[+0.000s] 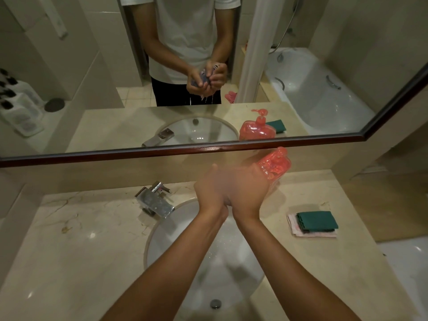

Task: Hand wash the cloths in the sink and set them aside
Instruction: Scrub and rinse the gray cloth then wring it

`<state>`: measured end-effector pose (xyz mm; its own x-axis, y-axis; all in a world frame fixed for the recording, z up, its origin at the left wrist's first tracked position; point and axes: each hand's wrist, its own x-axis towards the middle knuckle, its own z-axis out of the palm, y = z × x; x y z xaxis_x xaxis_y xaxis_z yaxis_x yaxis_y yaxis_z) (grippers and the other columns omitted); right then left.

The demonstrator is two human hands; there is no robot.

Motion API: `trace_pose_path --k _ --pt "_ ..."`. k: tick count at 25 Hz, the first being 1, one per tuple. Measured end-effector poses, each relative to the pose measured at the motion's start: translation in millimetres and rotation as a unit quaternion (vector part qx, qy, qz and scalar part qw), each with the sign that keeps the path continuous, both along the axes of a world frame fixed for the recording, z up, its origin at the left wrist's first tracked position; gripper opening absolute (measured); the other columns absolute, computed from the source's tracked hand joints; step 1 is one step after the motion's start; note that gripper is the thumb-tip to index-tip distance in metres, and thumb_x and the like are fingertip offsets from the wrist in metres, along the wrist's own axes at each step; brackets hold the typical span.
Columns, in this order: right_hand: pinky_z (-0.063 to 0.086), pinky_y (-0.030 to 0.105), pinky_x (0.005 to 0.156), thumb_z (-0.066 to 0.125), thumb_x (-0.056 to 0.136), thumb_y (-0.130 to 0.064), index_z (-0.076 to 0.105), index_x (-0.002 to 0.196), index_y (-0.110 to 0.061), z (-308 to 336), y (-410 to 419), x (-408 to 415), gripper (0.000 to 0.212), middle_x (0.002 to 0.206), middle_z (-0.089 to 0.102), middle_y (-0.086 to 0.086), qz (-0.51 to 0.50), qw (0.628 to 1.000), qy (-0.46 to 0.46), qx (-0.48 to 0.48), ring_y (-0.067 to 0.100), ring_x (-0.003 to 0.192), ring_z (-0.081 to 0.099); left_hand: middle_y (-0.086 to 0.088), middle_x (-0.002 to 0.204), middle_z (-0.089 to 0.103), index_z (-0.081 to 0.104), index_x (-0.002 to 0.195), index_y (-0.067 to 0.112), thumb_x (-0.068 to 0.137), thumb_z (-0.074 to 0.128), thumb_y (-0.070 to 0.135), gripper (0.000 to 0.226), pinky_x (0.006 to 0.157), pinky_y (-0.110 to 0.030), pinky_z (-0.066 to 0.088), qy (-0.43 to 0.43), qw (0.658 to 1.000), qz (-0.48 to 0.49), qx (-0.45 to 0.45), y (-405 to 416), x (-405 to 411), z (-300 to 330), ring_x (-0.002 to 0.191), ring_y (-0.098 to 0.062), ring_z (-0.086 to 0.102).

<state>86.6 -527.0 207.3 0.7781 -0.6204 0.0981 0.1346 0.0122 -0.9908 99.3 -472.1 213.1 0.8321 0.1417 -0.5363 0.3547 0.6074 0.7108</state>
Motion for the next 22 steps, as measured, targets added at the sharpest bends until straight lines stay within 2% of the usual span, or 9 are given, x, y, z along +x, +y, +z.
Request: trace_pose_path --k 4,7,9,11,16,18,20,21,22 --pt "0.048 0.022 0.060 0.067 0.072 0.002 0.050 0.056 -0.022 7 -7 2 0.034 0.055 0.057 -0.012 0.031 0.997 -0.047 -0.051 0.003 0.056 0.054 -0.027 0.109 0.067 0.063 0.121 -0.008 0.103 0.045 0.033 0.048 0.069 -0.032 0.054 0.033 0.987 -0.143 -0.066 7 5 11 0.094 -0.032 0.066" --pt "0.047 0.027 0.062 0.073 0.080 0.004 0.049 0.057 -0.021 4 -16 3 0.042 0.056 0.053 -0.009 0.035 0.994 -0.058 -0.086 0.005 0.056 0.051 -0.018 0.100 0.074 0.069 0.111 -0.001 0.104 0.037 0.033 0.047 0.074 -0.032 0.056 0.022 0.966 -0.238 -0.099 15 9 15 0.089 -0.027 0.072" --pt "0.046 0.027 0.063 0.073 0.086 -0.005 0.051 0.058 -0.013 3 -20 4 0.036 0.056 0.054 -0.005 0.029 0.995 -0.061 -0.079 0.007 0.056 0.050 -0.015 0.093 0.075 0.069 0.100 0.003 0.103 0.038 0.029 0.041 0.072 -0.030 0.058 0.000 0.961 -0.261 -0.097 14 11 14 0.082 -0.024 0.073" --pt "0.046 0.028 0.063 0.072 0.087 -0.020 0.052 0.059 -0.012 5 -20 4 0.036 0.056 0.054 0.001 0.028 0.994 -0.072 -0.072 0.010 0.057 0.050 -0.015 0.098 0.074 0.069 0.106 0.002 0.099 0.043 0.028 0.037 0.073 -0.030 0.059 -0.018 0.957 -0.272 -0.099 14 12 11 0.086 -0.025 0.073" --pt "0.047 0.027 0.066 0.062 0.087 -0.039 0.054 0.067 -0.027 10 -26 6 0.025 0.063 0.058 -0.013 0.039 0.991 -0.077 -0.106 0.002 0.062 0.054 -0.013 0.108 0.075 0.078 0.106 0.008 0.094 0.050 0.047 0.049 0.081 -0.037 0.058 -0.040 0.937 -0.339 -0.077 21 16 12 0.097 -0.025 0.072" --pt "0.052 0.029 0.081 0.058 0.091 -0.038 0.067 0.095 -0.026 6 -27 6 0.015 0.091 0.069 -0.017 0.044 0.992 -0.043 -0.114 0.000 0.088 0.065 -0.017 0.107 0.075 0.075 0.108 0.004 0.097 0.052 0.049 0.052 0.080 -0.038 0.058 -0.046 0.950 -0.310 -0.018 17 16 9 0.098 -0.031 0.073" --pt "0.052 0.028 0.095 0.051 0.094 -0.036 0.067 0.124 -0.024 3 -25 5 0.035 0.120 0.069 -0.011 0.069 0.993 0.011 -0.099 0.004 0.114 0.063 -0.024 0.097 0.075 0.074 0.102 -0.001 0.100 0.058 0.035 0.040 0.076 -0.038 0.059 -0.097 0.973 -0.195 0.070 10 15 3 0.092 -0.036 0.073" --pt "0.054 0.029 0.094 0.048 0.094 -0.039 0.069 0.122 -0.023 2 -23 5 0.038 0.117 0.069 -0.010 0.078 0.992 0.037 -0.092 0.006 0.112 0.064 -0.024 0.090 0.075 0.074 0.095 -0.002 0.101 0.058 0.028 0.034 0.073 -0.039 0.060 -0.134 0.971 -0.142 0.135 7 13 1 0.085 -0.034 0.074" --pt "0.056 0.033 0.085 0.047 0.093 -0.042 0.073 0.106 -0.024 2 -22 6 0.034 0.101 0.071 -0.011 0.079 0.991 0.054 -0.094 0.007 0.098 0.068 -0.022 0.082 0.073 0.073 0.089 -0.001 0.101 0.058 0.024 0.031 0.070 -0.039 0.058 -0.169 0.961 -0.101 0.195 5 11 -2 0.077 -0.029 0.073"
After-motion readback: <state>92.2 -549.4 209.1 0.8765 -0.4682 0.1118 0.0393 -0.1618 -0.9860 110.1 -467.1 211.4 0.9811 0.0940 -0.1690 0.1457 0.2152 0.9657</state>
